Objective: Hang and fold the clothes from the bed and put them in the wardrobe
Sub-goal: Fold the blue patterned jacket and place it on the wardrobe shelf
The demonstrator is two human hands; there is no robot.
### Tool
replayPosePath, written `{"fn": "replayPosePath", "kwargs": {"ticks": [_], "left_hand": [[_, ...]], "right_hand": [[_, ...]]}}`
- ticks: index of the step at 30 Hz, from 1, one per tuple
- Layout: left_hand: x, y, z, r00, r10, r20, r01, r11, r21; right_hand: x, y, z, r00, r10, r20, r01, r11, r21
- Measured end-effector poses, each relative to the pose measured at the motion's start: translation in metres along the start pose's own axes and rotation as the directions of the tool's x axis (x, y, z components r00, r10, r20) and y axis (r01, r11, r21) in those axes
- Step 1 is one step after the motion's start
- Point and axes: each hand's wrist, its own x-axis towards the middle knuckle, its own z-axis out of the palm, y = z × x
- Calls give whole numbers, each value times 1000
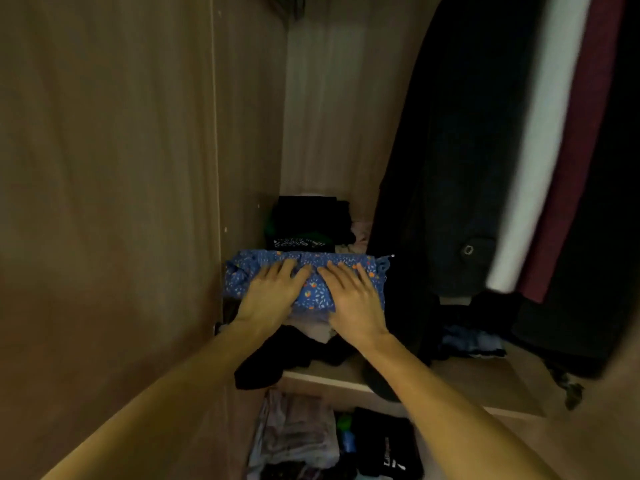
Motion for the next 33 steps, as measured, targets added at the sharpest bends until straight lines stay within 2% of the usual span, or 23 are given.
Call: {"fn": "replayPosePath", "kwargs": {"ticks": [3, 4, 6, 8, 9, 10, 14, 17, 19, 20, 22, 27, 29, 31, 33], "left_hand": [[30, -4, 31, 996, -70, -53, 74, 995, 73], [36, -3, 46, 996, -93, -14, 93, 993, 78], [38, -2, 77, 980, -84, 182, 70, 994, 79], [24, 1, 117, 902, -36, 431, 16, 999, 50], [18, 2, 134, 861, -20, 509, 20, 1000, 7], [15, 2, 144, 830, -27, 557, 45, 999, -18], [9, 14, 146, 892, -50, 449, 63, 998, -15], [-5, 17, 157, 892, -65, 448, 77, 997, -8], [-13, 17, 162, 872, -80, 483, 106, 994, -27], [-16, 16, 167, 865, -102, 490, 137, 990, -35], [-17, 15, 171, 849, -163, 503, 209, 977, -36], [15, 10, 187, 861, -212, 463, 211, 976, 54], [30, 3, 199, 846, -251, 471, 262, 964, 43], [40, -6, 216, 849, -264, 458, 260, 963, 74], [49, -15, 219, 823, -272, 499, 260, 961, 95]], "right_hand": [[24, 24, 40, 996, 78, 31, -78, 997, -10], [27, 29, 55, 989, 120, 89, -118, 993, -27], [26, 33, 90, 947, 205, 248, -199, 979, -52], [18, 33, 125, 833, 263, 486, -290, 957, -22], [15, 35, 139, 803, 271, 530, -321, 947, 1], [14, 39, 147, 804, 277, 526, -337, 941, 19], [20, 51, 149, 800, 273, 534, -328, 945, 9], [10, 40, 138, 888, 275, 368, -285, 958, -29], [-8, 30, 138, 947, 200, 253, -192, 980, -57], [-16, 25, 140, 953, 174, 248, -161, 984, -70], [-24, 20, 145, 939, 173, 297, -151, 984, -96], [2, 34, 162, 881, 245, 404, -214, 969, -120], [17, 45, 170, 858, 241, 454, -217, 971, -105], [30, 52, 178, 841, 257, 476, -249, 965, -82], [44, 52, 189, 826, 274, 492, -275, 959, -72]]}}
